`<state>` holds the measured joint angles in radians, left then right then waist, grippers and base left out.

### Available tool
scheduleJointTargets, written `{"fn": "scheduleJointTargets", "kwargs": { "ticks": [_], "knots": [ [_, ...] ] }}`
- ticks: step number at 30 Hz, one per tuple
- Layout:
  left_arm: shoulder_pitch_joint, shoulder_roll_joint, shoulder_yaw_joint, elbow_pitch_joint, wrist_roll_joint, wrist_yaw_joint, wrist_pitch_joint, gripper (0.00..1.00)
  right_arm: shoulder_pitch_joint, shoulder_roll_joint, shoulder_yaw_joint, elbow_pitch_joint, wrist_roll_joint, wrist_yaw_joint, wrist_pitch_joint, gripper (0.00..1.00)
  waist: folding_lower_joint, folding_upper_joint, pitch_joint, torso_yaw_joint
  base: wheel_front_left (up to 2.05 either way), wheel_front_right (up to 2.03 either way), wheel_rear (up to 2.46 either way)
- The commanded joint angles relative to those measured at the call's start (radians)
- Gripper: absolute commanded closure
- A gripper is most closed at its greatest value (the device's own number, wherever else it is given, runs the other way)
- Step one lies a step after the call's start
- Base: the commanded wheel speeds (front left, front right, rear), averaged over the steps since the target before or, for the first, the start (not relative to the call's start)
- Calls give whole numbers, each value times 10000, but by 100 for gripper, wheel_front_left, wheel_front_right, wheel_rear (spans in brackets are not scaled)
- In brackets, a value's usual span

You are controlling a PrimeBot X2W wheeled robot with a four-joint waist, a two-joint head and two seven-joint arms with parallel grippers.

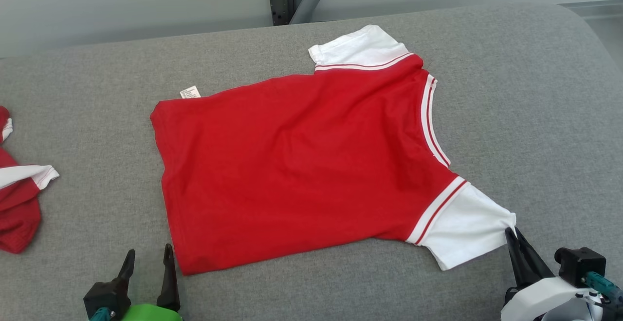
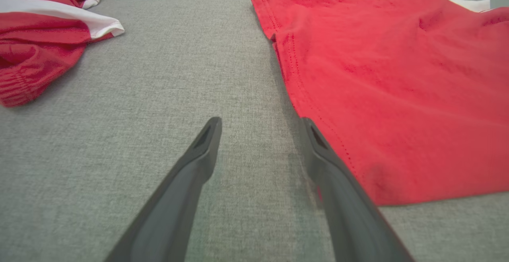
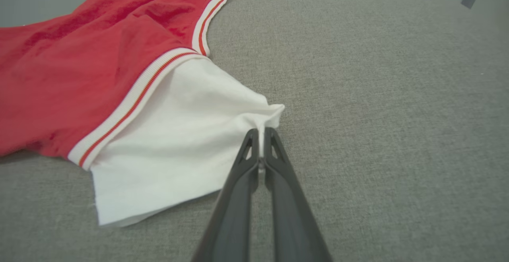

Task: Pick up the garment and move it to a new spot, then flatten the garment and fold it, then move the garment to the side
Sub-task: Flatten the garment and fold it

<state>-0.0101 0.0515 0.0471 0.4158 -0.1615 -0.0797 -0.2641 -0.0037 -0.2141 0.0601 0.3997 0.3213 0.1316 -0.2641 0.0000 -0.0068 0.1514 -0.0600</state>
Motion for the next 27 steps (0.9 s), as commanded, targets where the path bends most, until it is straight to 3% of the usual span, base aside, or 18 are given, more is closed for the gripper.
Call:
{"fn": "scheduleJointTargets", "kwargs": {
  "ticks": [1,12,27],
  "knots": [
    [32,6,67,45,66,54,-3,0,-51,-15,-5,-30,-60,-18,-2,100,0,68,16,-4,0,0,0],
    [-10,4,-720,164,-529,-406,-3,0,-80,-49,26,-28,-33,-18,-1,100,0,68,31,-51,0,0,0],
    [-183,6,-1583,401,-609,-510,-3,0,-153,-31,108,66,-53,-18,-1,100,0,68,-11,-7,0,0,0]
  ]
}}
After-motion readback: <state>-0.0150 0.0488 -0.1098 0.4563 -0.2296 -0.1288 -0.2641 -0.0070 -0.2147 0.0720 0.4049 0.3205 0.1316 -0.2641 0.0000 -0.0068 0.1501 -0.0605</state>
